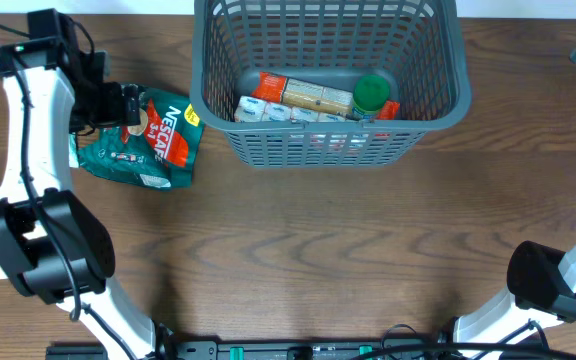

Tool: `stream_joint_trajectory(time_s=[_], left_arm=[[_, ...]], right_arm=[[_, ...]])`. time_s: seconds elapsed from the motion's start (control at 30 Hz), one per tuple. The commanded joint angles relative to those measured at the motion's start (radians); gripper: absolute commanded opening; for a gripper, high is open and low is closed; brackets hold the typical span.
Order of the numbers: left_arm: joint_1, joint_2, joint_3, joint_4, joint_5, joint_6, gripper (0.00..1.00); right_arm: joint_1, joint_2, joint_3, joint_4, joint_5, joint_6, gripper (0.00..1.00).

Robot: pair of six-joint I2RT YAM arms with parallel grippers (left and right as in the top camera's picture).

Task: Pack container
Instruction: 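Reach the left gripper to the green Nescafé bag and grasp it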

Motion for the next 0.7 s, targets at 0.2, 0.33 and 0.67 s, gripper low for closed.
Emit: stream_joint_trajectory(time_s=[0.2,0.33,0.67], left_arm=[[-0.048,0.085,0.01,0.034,0.01,0.054,0.98],[-0.063,0.117,-0.006,0.066,0.01,0.056,0.98],[-0.068,0.202,-0.095,0.138,0.01,0.056,0.98]], right_arm=[[0.0,0.005,0.001,-0.002,0.003,0.017,0.99],[0.0,0.005,0.001,-0.002,0.003,0.017,0.99],[0.0,0.005,0.001,-0.002,0.003,0.017,0.99]])
